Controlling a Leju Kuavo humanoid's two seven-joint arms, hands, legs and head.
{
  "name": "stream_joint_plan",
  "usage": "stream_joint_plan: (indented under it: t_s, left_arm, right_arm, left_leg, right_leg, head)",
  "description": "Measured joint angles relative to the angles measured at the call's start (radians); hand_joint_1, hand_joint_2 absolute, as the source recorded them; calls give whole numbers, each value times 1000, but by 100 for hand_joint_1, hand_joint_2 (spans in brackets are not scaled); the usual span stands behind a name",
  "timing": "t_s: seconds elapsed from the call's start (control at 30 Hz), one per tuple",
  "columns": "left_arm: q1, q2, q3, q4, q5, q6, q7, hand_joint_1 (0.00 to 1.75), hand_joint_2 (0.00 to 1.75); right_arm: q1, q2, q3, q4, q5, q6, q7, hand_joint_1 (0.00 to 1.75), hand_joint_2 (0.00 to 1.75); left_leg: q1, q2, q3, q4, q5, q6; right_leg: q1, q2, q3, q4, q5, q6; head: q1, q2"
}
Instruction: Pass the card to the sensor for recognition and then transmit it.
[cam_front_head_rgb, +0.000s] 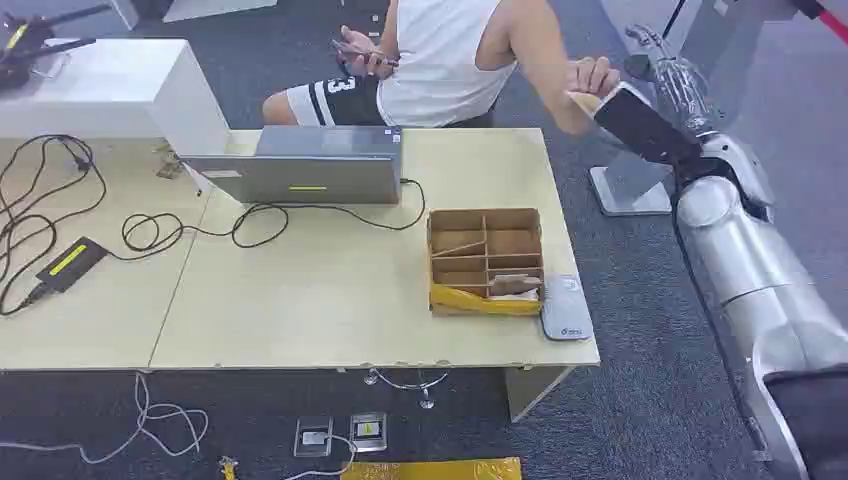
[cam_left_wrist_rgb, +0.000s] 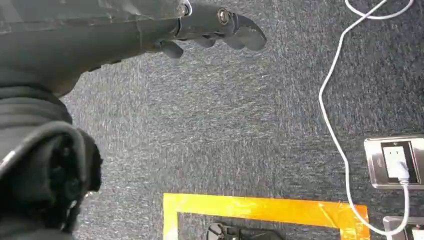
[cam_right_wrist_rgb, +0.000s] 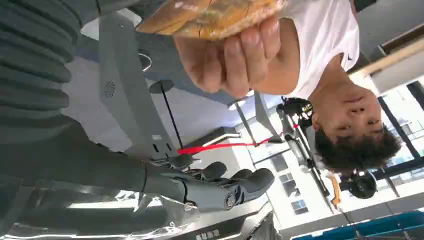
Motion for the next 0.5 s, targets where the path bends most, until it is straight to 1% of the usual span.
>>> stream_joint_plan:
  t_s: [0.37, 0.4, 0.43, 0.47, 0.5]
  left_arm:
    - [4, 3, 0, 0, -3, -4, 1, 0, 0]
    - [4, 3, 0, 0, -3, -4, 1, 0, 0]
    - [4, 3, 0, 0, -4, -4, 1, 0, 0]
    - [4, 3, 0, 0, -6, -4, 2, 0, 0]
    - [3, 3, 0, 0, -7, -4, 3, 0, 0]
  right_arm:
    - [7, 10, 47, 0, -10, 7, 1, 0, 175]
    - [7, 10, 50, 0, -12, 8, 2, 91, 175]
    - [8, 10, 53, 0, -13, 10, 3, 164, 175]
    - [9, 10, 55, -2, -14, 11, 4, 175, 175]
    - [10, 10, 56, -4, -16, 13, 7, 175, 175]
  left_leg:
    - [0, 0, 0, 0, 0, 0]
    - [0, 0, 0, 0, 0, 0]
    - [0, 0, 0, 0, 0, 0]
    - [0, 0, 0, 0, 0, 0]
    - [0, 0, 0, 0, 0, 0]
  right_leg:
    - [0, 0, 0, 0, 0, 0]
    - [0, 0, 0, 0, 0, 0]
    - [0, 0, 0, 0, 0, 0]
    - [0, 0, 0, 0, 0, 0]
    - [0, 0, 0, 0, 0, 0]
  head:
    - [0, 0]
    - [0, 0]
    - [0, 0]
    - [0, 0]
    - [0, 0]
